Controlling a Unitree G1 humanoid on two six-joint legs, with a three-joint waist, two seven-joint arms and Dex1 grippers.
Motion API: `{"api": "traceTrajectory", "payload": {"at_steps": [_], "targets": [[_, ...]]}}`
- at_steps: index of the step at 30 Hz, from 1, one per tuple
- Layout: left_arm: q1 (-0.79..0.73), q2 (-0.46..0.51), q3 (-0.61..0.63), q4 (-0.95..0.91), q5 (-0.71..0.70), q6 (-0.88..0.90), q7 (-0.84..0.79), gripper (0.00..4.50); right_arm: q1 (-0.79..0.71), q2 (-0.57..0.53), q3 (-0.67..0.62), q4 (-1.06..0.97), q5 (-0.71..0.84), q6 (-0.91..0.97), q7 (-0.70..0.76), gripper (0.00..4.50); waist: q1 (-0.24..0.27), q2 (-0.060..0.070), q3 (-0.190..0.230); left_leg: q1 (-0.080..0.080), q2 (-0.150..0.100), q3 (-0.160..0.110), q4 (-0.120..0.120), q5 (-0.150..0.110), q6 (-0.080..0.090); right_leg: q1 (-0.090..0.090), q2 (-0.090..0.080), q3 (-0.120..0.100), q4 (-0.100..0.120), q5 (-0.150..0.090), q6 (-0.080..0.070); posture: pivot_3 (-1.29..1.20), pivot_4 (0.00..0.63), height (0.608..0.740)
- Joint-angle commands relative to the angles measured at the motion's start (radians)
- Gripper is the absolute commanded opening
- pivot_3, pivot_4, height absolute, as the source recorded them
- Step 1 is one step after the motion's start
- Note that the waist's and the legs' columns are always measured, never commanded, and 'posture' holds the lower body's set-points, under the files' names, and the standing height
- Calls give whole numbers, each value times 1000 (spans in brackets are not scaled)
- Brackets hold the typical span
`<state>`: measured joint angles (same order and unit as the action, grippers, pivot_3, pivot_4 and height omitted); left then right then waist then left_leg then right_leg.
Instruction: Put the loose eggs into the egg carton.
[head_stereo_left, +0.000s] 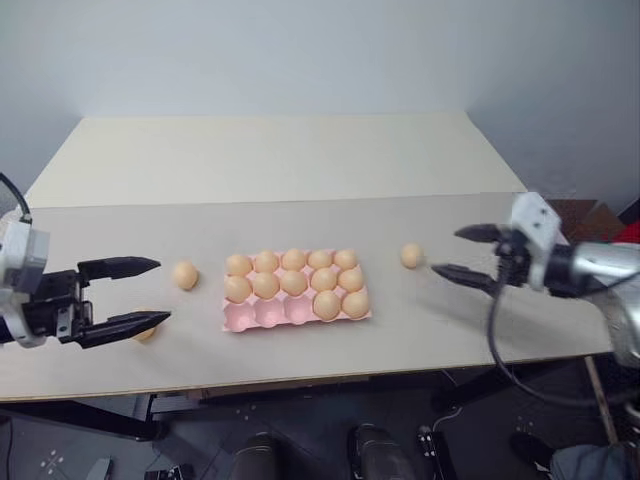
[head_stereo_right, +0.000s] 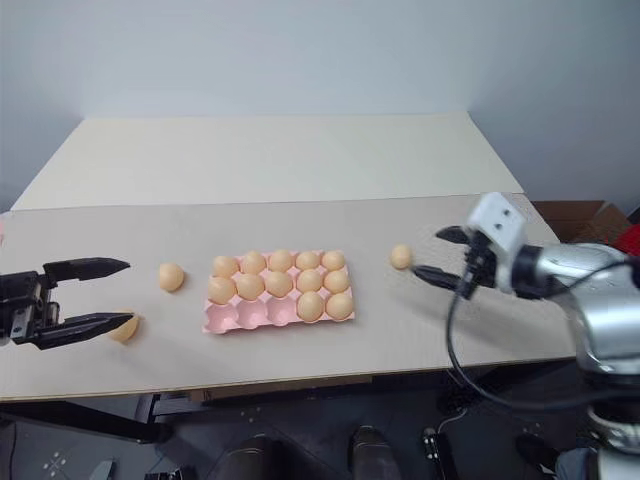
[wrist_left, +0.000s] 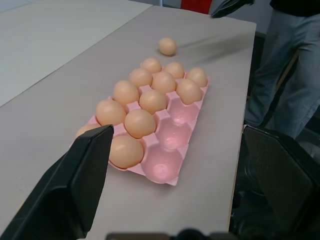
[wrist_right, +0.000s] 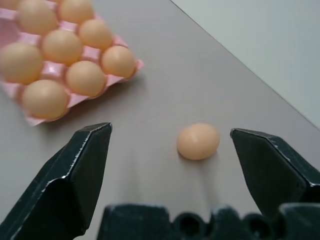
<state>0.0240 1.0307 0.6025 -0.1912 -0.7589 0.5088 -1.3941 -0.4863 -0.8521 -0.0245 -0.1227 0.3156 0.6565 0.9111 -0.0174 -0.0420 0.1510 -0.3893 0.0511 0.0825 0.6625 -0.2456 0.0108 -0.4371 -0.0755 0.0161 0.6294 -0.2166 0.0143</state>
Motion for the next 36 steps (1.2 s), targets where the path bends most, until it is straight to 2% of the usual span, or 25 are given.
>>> {"api": "traceTrajectory", "payload": {"at_steps": [1, 3, 6, 14, 18, 21, 25, 31, 36], "targets": [[-31, 9, -11, -13, -21, 7, 4, 4500, -135, 87, 119, 176, -136, 16, -122, 4449, 1, 0, 0, 0, 0, 0, 0, 0, 0, 0, 0, 0, 0, 1, 2, 0, 150, 740], [-45, 14, -25, -7, -18, 5, 2, 4500, -206, 147, 185, 310, -224, 0, -194, 4449, 2, 0, 0, -2, 0, 0, 0, 0, 0, -1, 0, 0, 0, 1, 2, 0, 150, 740], [-54, 19, -29, -4, -18, 6, 4, 4500, -264, 196, 215, 424, -280, -11, -247, 4449, 6, 0, 0, -3, -1, 0, 0, 0, 0, -1, 0, 0, -1, 1, 3, 0, 150, 740], [-13, 20, 2, -24, -16, 10, 6, 4500, -281, 237, 217, 478, -310, 1, -247, 4449, -1, 0, 0, -3, -1, -1, 0, 0, 0, -1, 0, 0, -1, 2, 4, 0, 150, 740], [-6, 19, 10, -34, -21, 13, 12, 4500, -279, 250, 196, 464, -293, -5, -237, 3270, -5, 0, 0, -2, 0, 0, 0, 0, 0, -1, 1, 0, 1, 2, 4, 0, 150, 740], [-4, 19, 12, -39, -19, 15, 13, 4500, -272, 255, 175, 405, -270, 16, -227, 2242, -4, 0, 0, -2, 0, 0, 0, 0, 0, -1, 1, 0, 0, 2, 4, 0, 150, 740], [-2, 20, 17, -43, -19, 17, 14, 4500, -239, 240, 161, 266, -257, 58, -215, 2242, -3, 0, 0, -2, 0, 0, 0, 0, 0, -1, 1, 0, 0, 2, 4, 0, 150, 740], [-2, 34, 50, -28, -35, 39, 5, 4500, -185, 216, 138, -160, -128, 222, -142, 2242, -1, 1, 0, -2, 0, -1, 0, 0, 0, -1, 1, 0, 0, 2, 4, 0, 150, 740], [-14, 44, 52, -18, -49, 56, 0, 4500, -153, 321, 248, -390, -27, 314, -156, 2242, -2, 0, 0, -1, 1, -1, 0, 0, 0, 0, 1, -1, 1, 2, 4, 0, 150, 740]]}}
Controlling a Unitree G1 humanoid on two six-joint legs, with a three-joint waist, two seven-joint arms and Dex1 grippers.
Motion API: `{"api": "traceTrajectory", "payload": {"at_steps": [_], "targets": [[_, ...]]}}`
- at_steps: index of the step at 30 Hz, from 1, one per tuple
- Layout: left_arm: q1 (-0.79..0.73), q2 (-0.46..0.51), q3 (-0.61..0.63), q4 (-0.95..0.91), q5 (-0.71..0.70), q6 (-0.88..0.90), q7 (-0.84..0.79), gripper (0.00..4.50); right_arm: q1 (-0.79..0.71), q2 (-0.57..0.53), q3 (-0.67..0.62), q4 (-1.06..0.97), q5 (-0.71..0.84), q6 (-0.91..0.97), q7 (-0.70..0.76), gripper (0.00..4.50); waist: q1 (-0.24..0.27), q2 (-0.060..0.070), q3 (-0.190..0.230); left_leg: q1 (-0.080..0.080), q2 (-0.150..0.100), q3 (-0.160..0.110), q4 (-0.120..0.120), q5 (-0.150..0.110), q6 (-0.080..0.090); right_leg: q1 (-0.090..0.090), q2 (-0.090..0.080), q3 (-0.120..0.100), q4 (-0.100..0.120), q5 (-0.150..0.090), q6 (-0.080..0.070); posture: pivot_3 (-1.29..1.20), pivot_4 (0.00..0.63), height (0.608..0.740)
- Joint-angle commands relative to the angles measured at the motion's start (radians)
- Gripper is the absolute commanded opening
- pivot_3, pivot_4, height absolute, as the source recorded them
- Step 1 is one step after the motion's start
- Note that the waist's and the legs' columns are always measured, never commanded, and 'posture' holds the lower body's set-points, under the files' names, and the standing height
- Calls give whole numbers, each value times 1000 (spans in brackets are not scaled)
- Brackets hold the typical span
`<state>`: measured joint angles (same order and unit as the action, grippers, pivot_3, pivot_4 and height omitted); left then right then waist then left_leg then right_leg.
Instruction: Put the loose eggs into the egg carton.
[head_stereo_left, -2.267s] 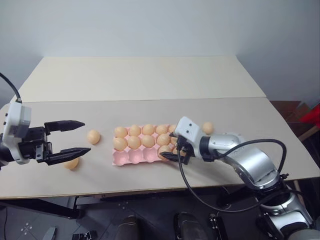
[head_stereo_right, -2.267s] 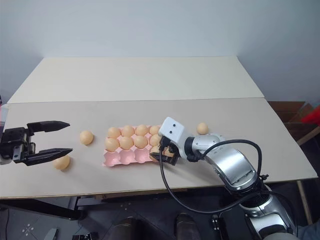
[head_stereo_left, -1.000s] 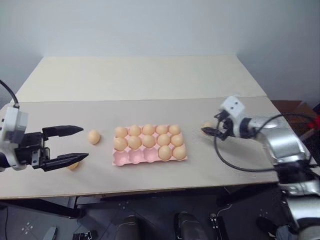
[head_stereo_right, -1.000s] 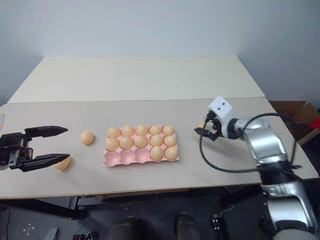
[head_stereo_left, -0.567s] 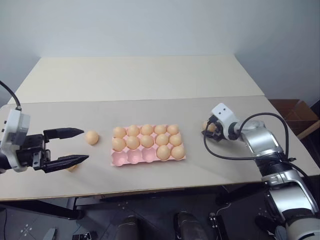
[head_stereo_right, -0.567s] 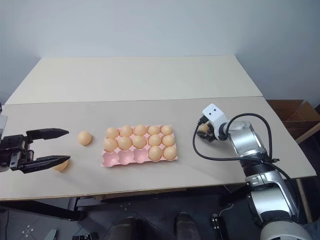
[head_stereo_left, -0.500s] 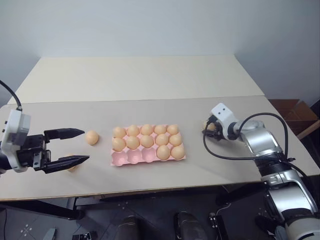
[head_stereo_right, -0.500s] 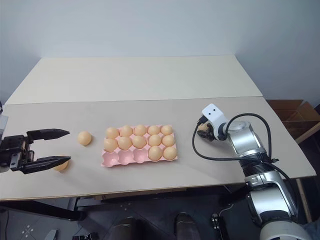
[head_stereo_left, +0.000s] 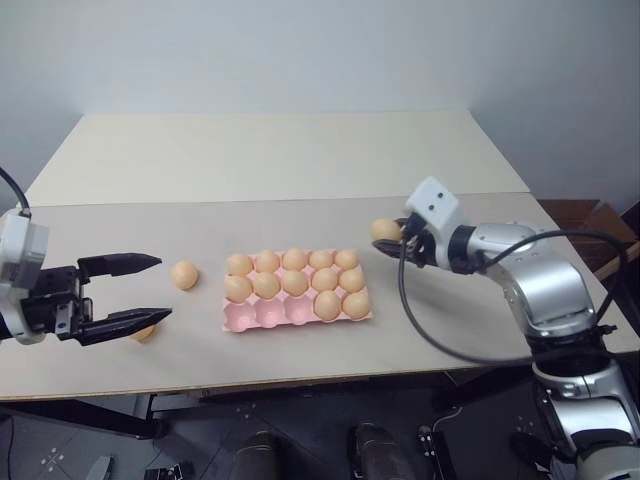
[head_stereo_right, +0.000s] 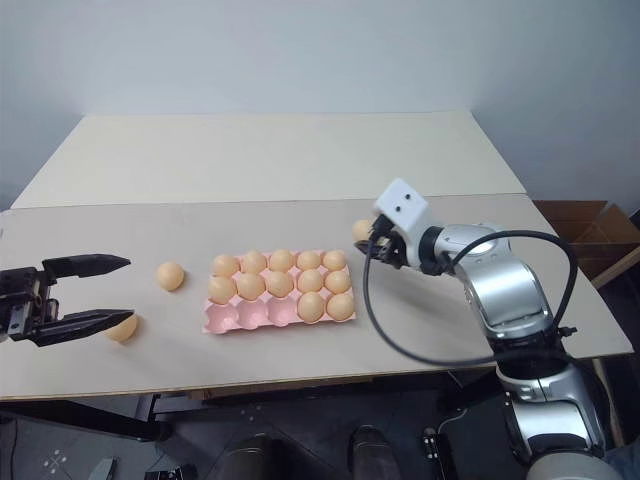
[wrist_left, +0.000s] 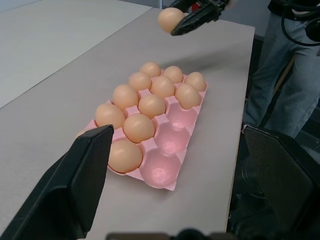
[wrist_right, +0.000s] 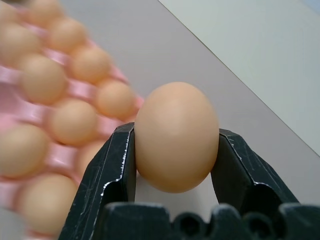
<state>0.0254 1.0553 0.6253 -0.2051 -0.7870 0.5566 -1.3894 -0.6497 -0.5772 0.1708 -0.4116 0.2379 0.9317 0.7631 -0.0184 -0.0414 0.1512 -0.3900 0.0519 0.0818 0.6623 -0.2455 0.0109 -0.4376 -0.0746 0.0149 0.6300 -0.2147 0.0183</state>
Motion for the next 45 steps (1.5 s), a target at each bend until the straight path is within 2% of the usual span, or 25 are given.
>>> {"api": "traceTrajectory", "payload": {"at_steps": [1, 8, 13, 16, 20, 25, 28, 32, 35, 38, 42, 45], "targets": [[-17, 20, 25, -4, -20, 9, -5, 4500, 14, 61, 66, -114, 58, 45, -14, 2242, -1, 0, 0, 0, 0, 0, 0, 0, 0, 0, 0, 0, 0, 0, 0, 0, 150, 740], [-18, 5, 2, -13, -14, 10, -7, 4500, 21, 135, 264, -85, -20, -7, -74, 2242, 5, 0, 0, -1, -1, 0, 0, 0, 0, 0, -1, 0, 0, 0, -1, 0, 150, 740], [-4, -10, 7, -24, -11, 4, 3, 4500, 9, 169, 326, -33, -63, -15, -109, 2242, 3, -1, 0, 0, -1, 0, 0, 0, 0, 0, -1, 0, 0, 0, -1, 0, 150, 740], [9, -18, 16, -39, -14, 6, 8, 4500, 2, 181, 324, -22, -78, -7, -125, 2872, 3, -1, 0, 0, -1, 0, 0, 0, 0, 0, -1, 0, 0, 0, -1, 0, 150, 740], [20, -19, 26, -49, -17, 6, 11, 4500, -18, 181, 260, -39, -53, 21, -129, 4256, 3, -1, 0, 0, -1, 0, 0, 0, 0, 0, -1, 0, 0, 0, -1, 0, 150, 740], [49, -25, 55, -62, -16, 6, 12, 4500, -33, 124, 73, -140, 61, 93, -87, 4256, 6, -1, 0, -1, -1, 0, 0, 0, 0, 0, -1, -1, -1, 0, -1, 0, 150, 740], [89, -29, 95, -59, -1, -1, 9, 4500, 3, 31, -70, -175, 139, 77, -18, 4256, 7, -1, 0, -1, -1, 0, 0, 0, 0, 0, -1, -1, -1, 0, -1, 0, 150, 740], [143, -24, 169, -21, 12, -6, -12, 4500, 144, -175, -290, -90, 190, -118, 179, 4256, 13, -1, 0, -1, -1, 0, 0, 0, 0, 1, -1, -1, -2, -2, -2, 0, 150, 740], [167, -35, 196, 6, 13, 4, -2, 4500, 264, -289, -410, 20, 218, -291, 345, 4256, 13, -1, 0, 0, -1, 0, 0, 0, 0, 1, -2, -1, -3, -4, -4, 0, 150, 740], [205, -41, 228, 70, 24, 15, -7, 4500, 344, -366, -475, 110, 234, -403, 467, 4256, 5, -1, 0, 2, -1, 0, 0, 0, 0, 3, -1, -1, -2, -8, 0, 0, 150, 740], [261, -40, 260, 83, 43, 9, -10, 4500, 378, -381, -477, 128, 252, -438, 483, 4256, -10, -1, 0, 4, 1, 1, 0, 0, 0, 3, 0, 0, 0, -8, 0, 0, 150, 740], [276, -61, 262, 68, 72, 10, 68, 4500, 375, -363, -459, 109, 257, -438, 457, 4256, -6, -1, 0, 4, 1, 1, 0, 0, 0, 2, -1, 0, 0, -8, 0, 0, 150, 740]]}}
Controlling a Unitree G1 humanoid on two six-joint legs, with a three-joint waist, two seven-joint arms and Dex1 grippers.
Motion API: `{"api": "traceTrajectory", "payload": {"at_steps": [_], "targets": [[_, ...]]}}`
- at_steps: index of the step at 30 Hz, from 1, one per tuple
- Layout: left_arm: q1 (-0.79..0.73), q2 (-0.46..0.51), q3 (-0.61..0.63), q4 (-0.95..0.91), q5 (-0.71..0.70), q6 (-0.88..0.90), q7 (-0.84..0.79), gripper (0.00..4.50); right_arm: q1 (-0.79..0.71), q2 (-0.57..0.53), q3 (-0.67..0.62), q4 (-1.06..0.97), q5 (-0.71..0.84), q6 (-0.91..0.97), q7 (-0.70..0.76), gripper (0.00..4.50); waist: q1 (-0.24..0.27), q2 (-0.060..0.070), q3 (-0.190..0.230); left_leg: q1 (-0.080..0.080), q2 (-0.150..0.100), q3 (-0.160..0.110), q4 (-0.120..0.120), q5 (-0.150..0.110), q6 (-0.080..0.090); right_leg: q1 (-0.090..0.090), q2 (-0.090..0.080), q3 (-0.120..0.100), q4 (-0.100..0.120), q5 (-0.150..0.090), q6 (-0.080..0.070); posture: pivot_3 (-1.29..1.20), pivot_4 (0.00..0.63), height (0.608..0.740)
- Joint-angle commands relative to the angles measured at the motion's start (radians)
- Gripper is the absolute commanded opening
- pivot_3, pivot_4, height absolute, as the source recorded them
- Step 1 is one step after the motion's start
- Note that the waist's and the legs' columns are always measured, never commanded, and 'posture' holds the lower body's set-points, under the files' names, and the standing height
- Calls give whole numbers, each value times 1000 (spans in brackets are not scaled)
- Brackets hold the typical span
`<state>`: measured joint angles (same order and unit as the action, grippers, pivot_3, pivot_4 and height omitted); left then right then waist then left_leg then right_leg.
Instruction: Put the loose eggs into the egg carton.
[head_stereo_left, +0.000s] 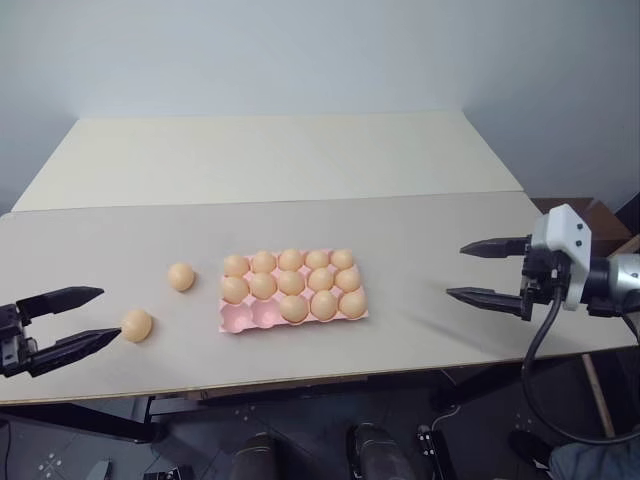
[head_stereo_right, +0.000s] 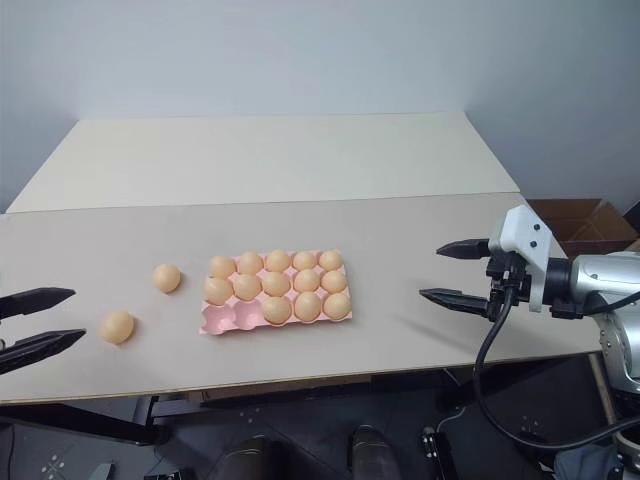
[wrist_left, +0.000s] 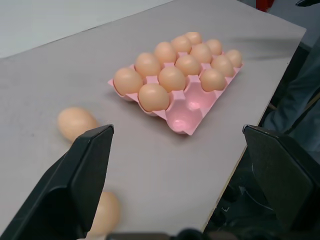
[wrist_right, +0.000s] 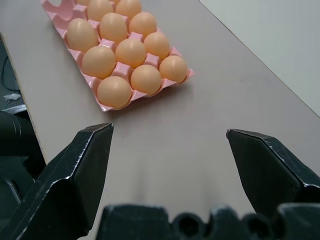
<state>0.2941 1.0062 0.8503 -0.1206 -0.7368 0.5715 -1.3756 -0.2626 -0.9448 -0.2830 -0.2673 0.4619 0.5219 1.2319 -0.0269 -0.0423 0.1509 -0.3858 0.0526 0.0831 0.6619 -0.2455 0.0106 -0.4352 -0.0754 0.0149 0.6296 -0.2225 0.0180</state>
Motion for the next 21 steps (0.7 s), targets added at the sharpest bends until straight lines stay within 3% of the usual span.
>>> {"api": "traceTrajectory", "payload": {"at_steps": [1, 8, 21], "targets": [[14, -21, 23, -47, 51, 23, 130, 4500, -17, 11, 0, -41, 35, -26, -23, 4256, 5, 0, 0, 0, 0, 0, 0, 0, 0, 0, 0, 0, 0, 0, 0, 0, 150, 740], [18, -86, -100, -216, 86, 320, 505, 4500, -40, 33, 28, -107, 87, -17, -40, 4256, 17, 0, 0, -2, -1, -1, 0, 0, 0, 0, -1, 0, -1, 4, 1, 0, 150, 740], [-194, -144, -338, -159, 154, 470, 784, 4500, -48, 26, 31, -154, 153, -14, -55, 4256, 22, -1, 0, -2, -2, -2, 0, 0, 0, 0, -1, 0, -1, 7, -1, 0, 150, 740]]}}
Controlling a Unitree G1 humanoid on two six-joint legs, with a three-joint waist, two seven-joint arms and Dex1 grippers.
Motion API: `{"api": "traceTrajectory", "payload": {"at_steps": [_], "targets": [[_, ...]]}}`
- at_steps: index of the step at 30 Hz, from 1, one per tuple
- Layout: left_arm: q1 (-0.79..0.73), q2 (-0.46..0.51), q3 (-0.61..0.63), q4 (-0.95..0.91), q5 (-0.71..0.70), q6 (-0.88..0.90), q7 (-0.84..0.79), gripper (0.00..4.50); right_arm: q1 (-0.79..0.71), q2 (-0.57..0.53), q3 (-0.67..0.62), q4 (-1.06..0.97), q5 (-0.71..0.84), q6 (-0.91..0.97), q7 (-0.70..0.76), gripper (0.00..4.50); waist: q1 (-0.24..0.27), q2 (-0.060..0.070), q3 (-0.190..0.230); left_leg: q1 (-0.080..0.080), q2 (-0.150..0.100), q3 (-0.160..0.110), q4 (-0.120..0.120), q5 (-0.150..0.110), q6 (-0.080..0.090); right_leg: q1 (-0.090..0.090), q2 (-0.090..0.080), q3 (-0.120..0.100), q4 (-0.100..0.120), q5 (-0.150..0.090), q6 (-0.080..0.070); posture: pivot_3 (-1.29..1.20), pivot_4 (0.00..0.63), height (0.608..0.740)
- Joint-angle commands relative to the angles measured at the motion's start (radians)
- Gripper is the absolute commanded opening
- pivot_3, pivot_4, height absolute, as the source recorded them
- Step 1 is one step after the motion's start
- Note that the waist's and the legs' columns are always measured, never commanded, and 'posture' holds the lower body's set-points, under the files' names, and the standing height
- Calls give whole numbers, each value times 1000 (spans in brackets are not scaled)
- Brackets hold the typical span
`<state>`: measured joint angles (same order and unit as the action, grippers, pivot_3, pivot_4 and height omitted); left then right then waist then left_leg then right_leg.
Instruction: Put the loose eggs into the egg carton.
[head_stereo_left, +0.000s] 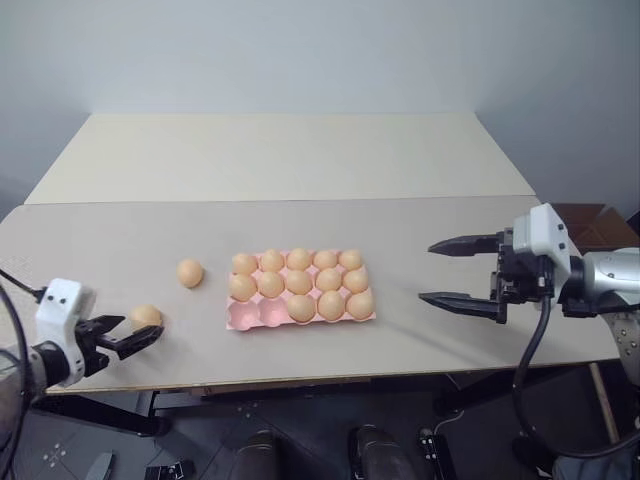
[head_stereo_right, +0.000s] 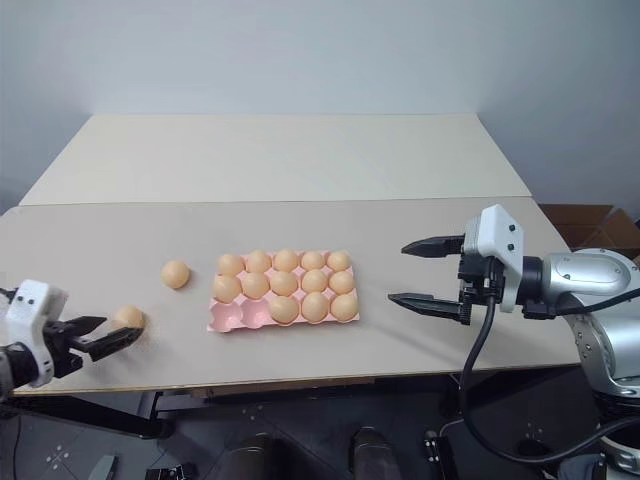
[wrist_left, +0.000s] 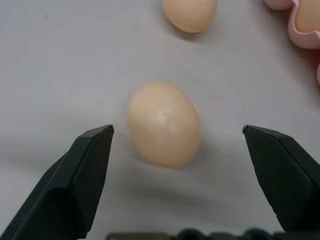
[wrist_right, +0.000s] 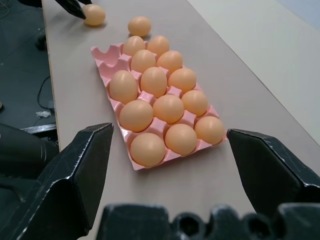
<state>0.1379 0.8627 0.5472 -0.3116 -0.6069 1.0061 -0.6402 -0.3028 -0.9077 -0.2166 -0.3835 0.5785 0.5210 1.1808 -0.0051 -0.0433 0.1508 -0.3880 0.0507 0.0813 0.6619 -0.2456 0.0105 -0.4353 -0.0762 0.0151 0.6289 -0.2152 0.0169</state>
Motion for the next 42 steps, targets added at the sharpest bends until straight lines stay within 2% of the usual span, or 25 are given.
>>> {"api": "traceTrajectory", "payload": {"at_steps": [1, 4, 8, 9, 11, 14, 17, 21, 26, 28, 33, 36, 42], "targets": [[-52, -4, -50, 45, 30, 38, 56, 4317, -6, -13, -38, -40, 38, -13, -7, 4290, 1, 0, 0, 0, 0, 0, 0, 0, 0, 0, 0, 0, 0, 0, 0, 0, 150, 740], [-91, -11, -88, 80, 53, 10, 66, 3562, -2, -17, -43, -44, 45, -10, -18, 4308, 0, 0, 0, 0, 0, 0, 0, 0, 0, 0, 0, 0, 0, 0, 1, 0, 150, 740], [-133, -5, -119, 112, 60, -1, 48, 2178, 7, -23, -47, -53, 51, -7, -34, 4308, 2, 0, 0, 0, 0, 0, 0, 0, 0, 0, 0, 0, 0, 0, 0, 0, 150, 740], [-138, -1, -125, 114, 63, -9, 39, 1916, 10, -23, -49, -56, 55, -6, -39, 4308, 3, 0, 0, 0, 0, 0, 0, 0, 0, 0, 0, 0, 0, 0, 0, 0, 150, 740], [-139, 12, -129, 109, 61, -23, 16, 1683, 18, -23, -55, -64, 59, -4, -49, 4308, 4, 0, 0, 0, 0, 0, 0, 0, 0, 0, 0, 0, 0, 0, 1, 0, 150, 740], [-100, 54, -119, 69, 57, -79, -69, 1667, 34, -23, -66, -80, 66, -1, -63, 4308, 5, 0, 0, -1, 0, 0, 0, 0, 0, 0, 0, 0, 0, 0, 1, 0, 150, 740], [-46, 99, -86, 28, 45, -214, -227, 1667, 53, -18, -76, -100, 75, 3, -76, 4308, 4, 0, 0, -1, 0, 0, 0, 0, 0, -1, 0, 0, -1, 0, 0, 0, 150, 740], [-74, 113, -86, -14, -33, -330, -419, 1667, 57, -8, -56, -112, 76, -1, -94, 4308, 8, 0, 0, -1, 0, 1, 0, 0, 0, -1, -1, 0, 0, -3, -6, 0, 150, 740], [-261, 71, -289, -89, -85, -288, -437, 1667, 54, 6, -37, -131, 67, -6, -128, 4308, 20, 0, 0, -1, -1, 0, 1, 0, 0, 1, 0, 0, -1, -2, -4, 0, 150, 740], [-306, 33, -368, -88, -53, -298, -410, 1667, 53, 9, -31, -148, 59, -3, -150, 4308, 17, 0, 0, -1, -1, 0, 1, 0, 0, 2, 0, 1, -3, 2, 3, 0, 150, 740], [-368, -17, -530, -41, 39, -337, -406, 1667, 58, 16, -30, -183, 74, 3, -183, 4308, 6, 0, 0, -1, -1, -1, 1, 0, 0, 2, 1, 2, -2, 2, 4, 0, 150, 740], [-409, -43, -584, -18, 75, -319, -372, 1667, 67, 15, -32, -197, 74, 1, -194, 4308, 8, 0, 0, 0, -1, -2, 1, 0, 1, 2, 2, 1, -1, 2, 4, 0, 150, 740], [-464, -74, -596, 5, 100, -298, -324, 3623, 83, 14, -48, -221, 94, 0, -214, 4308, 8, 0, 0, -1, -1, -2, 1, 0, 1, 3, 1, 1, -3, 2, 5, 0, 150, 740]]}}
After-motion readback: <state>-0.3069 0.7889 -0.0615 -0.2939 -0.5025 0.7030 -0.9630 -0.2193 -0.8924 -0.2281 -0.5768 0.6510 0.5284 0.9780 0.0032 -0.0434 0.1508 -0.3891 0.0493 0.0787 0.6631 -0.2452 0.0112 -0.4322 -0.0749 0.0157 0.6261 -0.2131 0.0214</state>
